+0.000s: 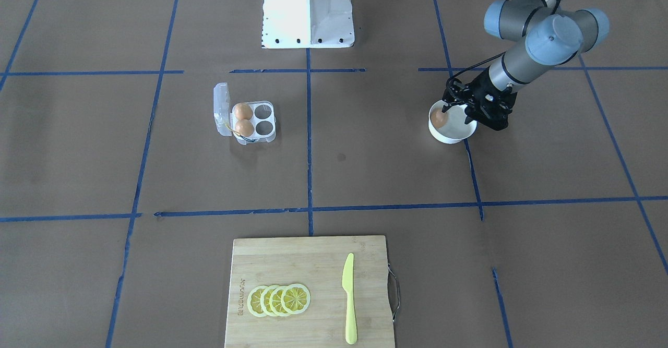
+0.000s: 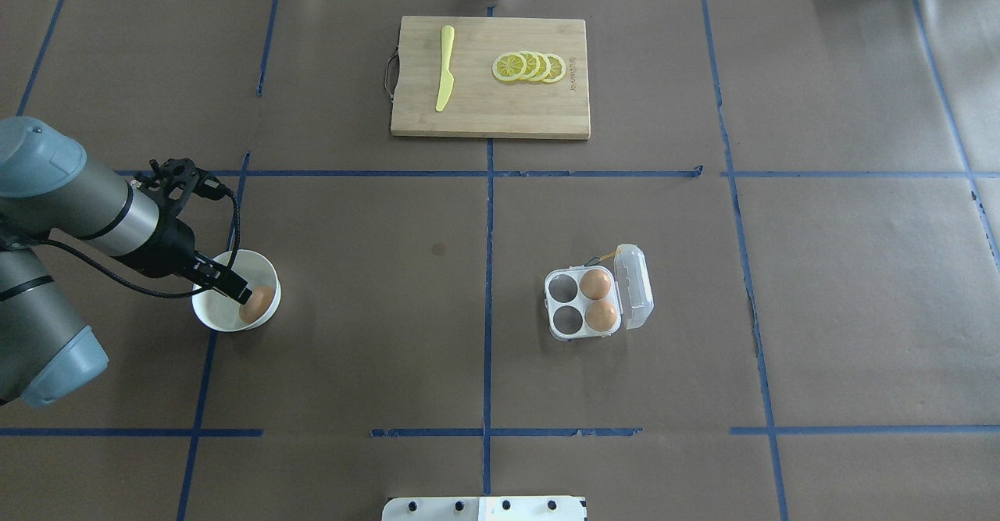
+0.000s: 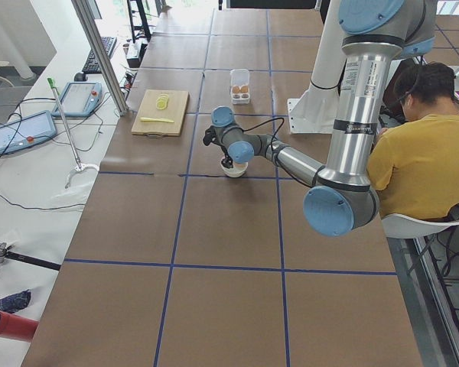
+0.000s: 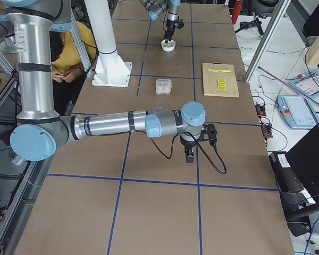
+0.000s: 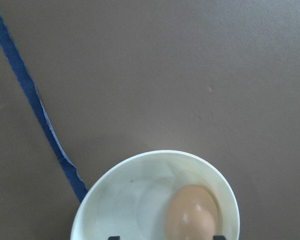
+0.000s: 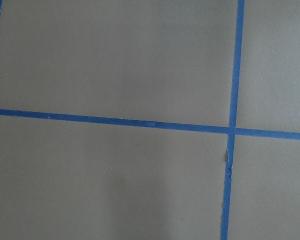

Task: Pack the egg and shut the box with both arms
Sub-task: 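Move the left gripper over the white bowl and lower toward the brown egg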

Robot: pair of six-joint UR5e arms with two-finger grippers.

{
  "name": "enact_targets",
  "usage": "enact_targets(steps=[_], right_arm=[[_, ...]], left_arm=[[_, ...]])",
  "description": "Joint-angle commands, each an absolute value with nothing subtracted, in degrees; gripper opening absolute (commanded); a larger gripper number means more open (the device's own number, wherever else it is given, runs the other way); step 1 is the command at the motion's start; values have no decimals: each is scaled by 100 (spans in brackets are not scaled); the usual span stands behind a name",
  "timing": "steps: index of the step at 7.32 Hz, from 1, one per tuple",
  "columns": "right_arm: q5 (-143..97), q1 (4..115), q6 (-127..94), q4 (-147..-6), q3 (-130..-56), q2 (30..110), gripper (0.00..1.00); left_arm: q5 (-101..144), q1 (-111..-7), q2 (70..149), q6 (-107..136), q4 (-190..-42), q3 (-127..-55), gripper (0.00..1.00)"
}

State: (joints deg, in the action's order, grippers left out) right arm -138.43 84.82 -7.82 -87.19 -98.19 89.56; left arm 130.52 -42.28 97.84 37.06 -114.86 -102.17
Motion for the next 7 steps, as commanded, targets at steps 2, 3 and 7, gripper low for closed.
enact_targets(steps=[2, 3, 7], right_arm=[[-13843, 8481, -782, -8719, -9817, 8956, 100], [-13843, 8481, -782, -8719, -9817, 8956, 100], [-13843, 8481, -782, -8719, -9809, 8956, 100]], left_arm=[[13052, -4087, 9800, 3709, -11487, -10143, 68], [13052, -4087, 9800, 3700, -11487, -10134, 67], [13052, -4017, 9914, 3700, -11487, -10064, 65]])
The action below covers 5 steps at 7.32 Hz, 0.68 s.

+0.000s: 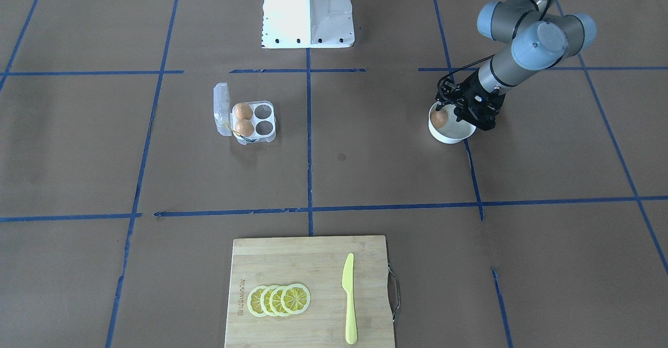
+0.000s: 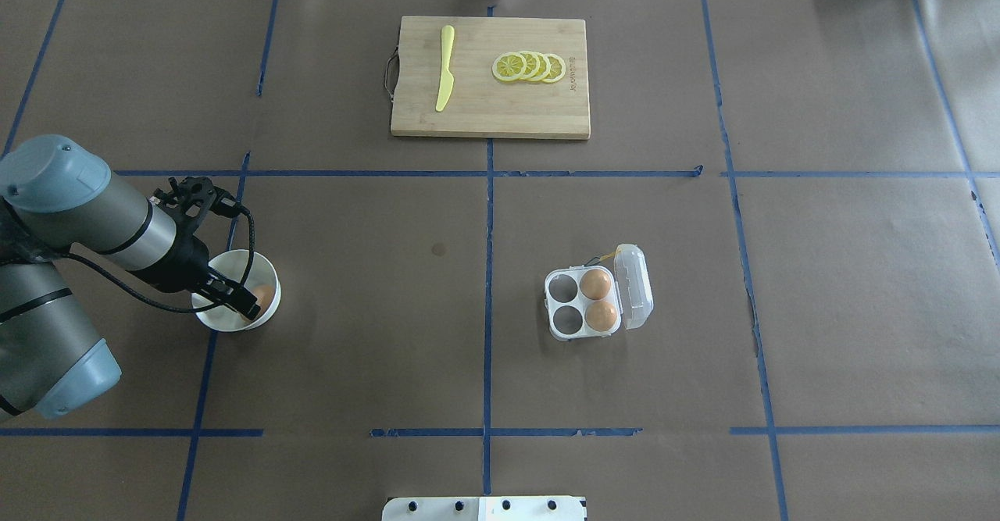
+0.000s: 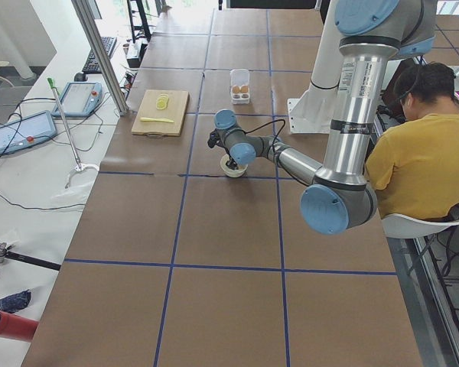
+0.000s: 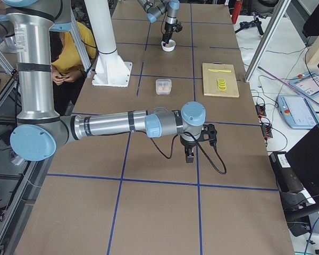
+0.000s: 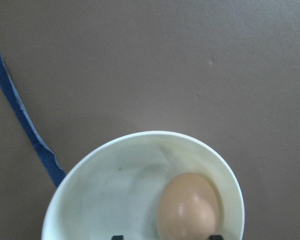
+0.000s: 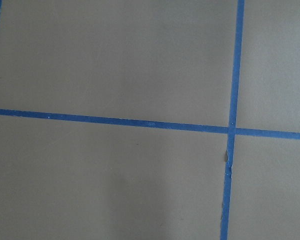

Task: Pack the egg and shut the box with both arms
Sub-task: 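Close the left gripper on the brown egg inside the white bowl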

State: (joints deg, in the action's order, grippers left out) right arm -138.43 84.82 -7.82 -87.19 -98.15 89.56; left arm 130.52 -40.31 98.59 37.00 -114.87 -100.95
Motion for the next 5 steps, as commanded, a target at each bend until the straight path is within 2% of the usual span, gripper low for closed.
enact_targets(steps=[1, 3, 5], right_arm=[[-13843, 8481, -774, -8719, -9791, 8956, 100], [-13843, 8481, -773, -8719, -9782, 8956, 100], [-13843, 8481, -773, -8719, -9773, 8956, 100]], left_arm=[[13052, -3921, 9923, 3700, -11487, -10055, 63], [13043, -3894, 9993, 3700, -11487, -10020, 59], [13043, -3894, 10002, 3665, -11487, -10002, 59]])
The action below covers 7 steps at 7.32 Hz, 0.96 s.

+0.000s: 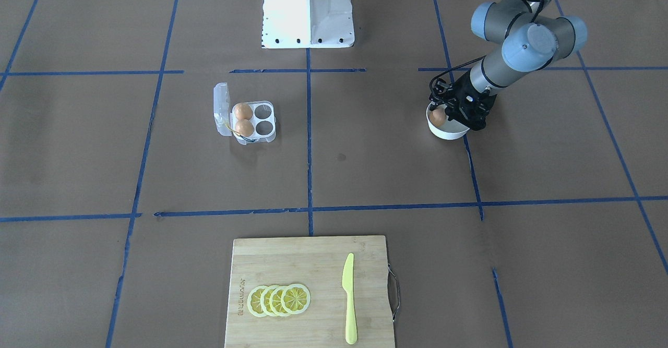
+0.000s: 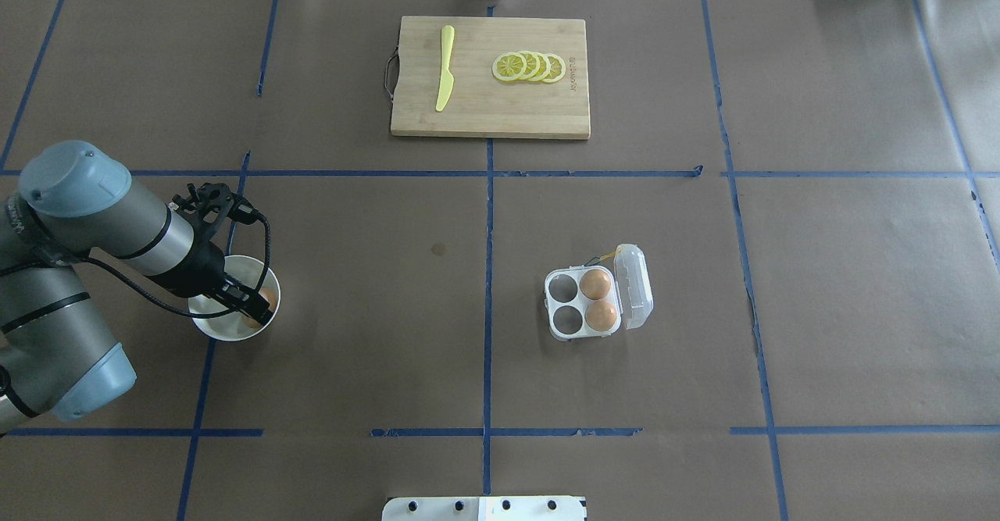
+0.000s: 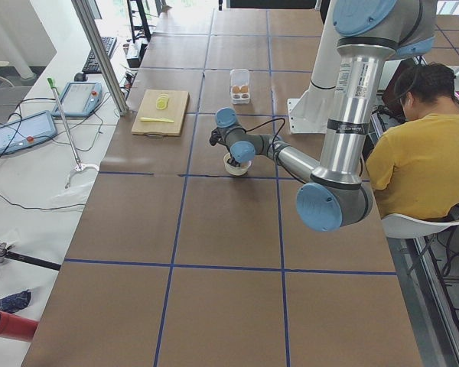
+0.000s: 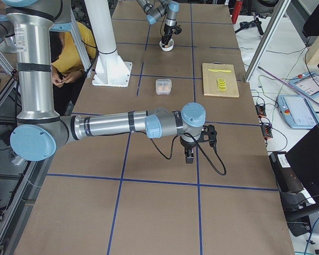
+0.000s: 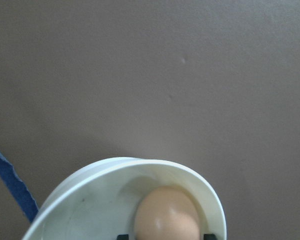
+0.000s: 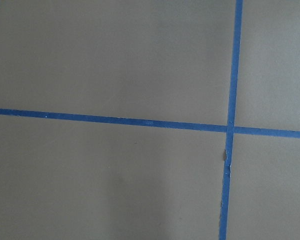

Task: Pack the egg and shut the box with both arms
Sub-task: 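Close the left gripper on the brown egg inside the white bowl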

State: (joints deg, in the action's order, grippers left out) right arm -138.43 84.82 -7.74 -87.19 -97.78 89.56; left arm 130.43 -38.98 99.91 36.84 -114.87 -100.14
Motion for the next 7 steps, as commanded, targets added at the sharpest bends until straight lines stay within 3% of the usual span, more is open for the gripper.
enact_targets(steps=[1, 2, 3, 5, 7], right_arm=[[-13843, 8481, -773, -8719, -9773, 8956, 100], [-13843, 8481, -773, -8719, -9773, 8956, 100], [-13843, 8481, -773, -8719, -9773, 8956, 100], [-13843, 8481, -773, -8719, -9773, 8956, 100], [-13843, 8481, -773, -8719, -9782, 8956, 100]], left_arm=[[13043, -3894, 10045, 3665, -11487, -9932, 59], [13043, -3894, 10072, 3665, -11487, -9932, 59], [13026, -3894, 10072, 3665, -11487, -9923, 42], [12999, -3894, 10064, 3683, -11470, -9940, 0], [12982, -3981, 9923, 3691, -11444, -10176, 0]])
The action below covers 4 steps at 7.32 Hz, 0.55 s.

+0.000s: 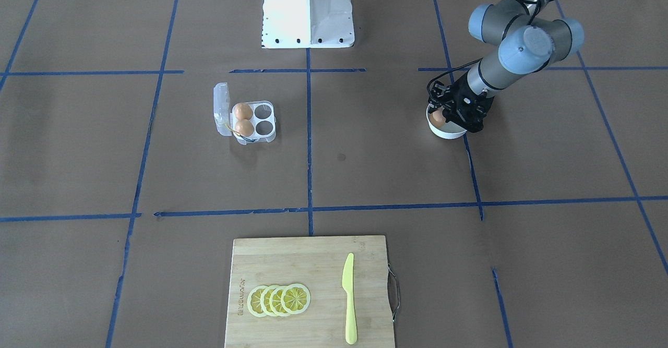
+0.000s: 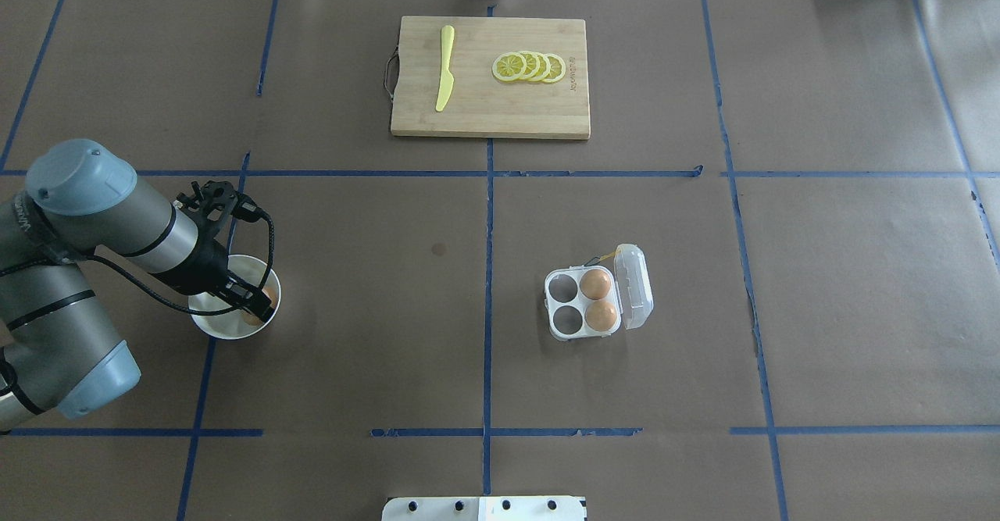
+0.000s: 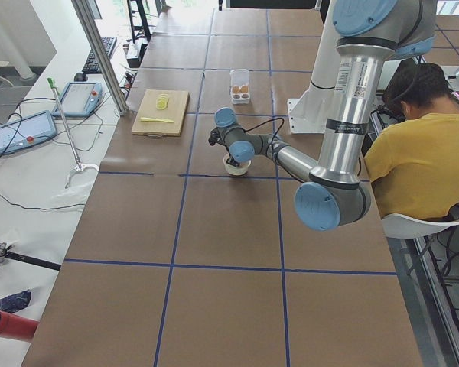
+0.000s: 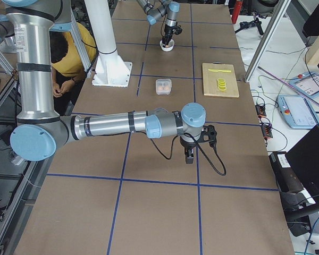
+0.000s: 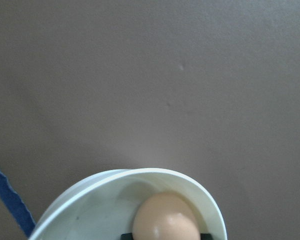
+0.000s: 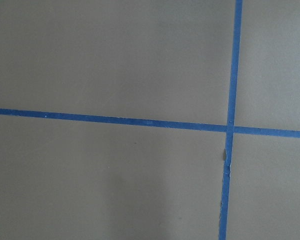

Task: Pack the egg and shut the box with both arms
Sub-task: 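Close the left gripper on the brown egg inside the white bowl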

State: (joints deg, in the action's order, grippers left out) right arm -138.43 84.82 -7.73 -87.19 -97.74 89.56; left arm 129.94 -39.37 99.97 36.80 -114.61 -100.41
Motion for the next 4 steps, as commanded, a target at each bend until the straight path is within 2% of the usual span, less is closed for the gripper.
enact_targets(steps=[1, 4], right_arm=[[-13843, 8490, -782, -8719, -9782, 8965, 100], [-13843, 8481, -774, -8719, -9791, 8965, 100]], left_arm=[[12981, -3990, 9792, 3691, -11443, -10343, 0], [12981, -4236, 9669, 3683, -11408, -10572, 0]])
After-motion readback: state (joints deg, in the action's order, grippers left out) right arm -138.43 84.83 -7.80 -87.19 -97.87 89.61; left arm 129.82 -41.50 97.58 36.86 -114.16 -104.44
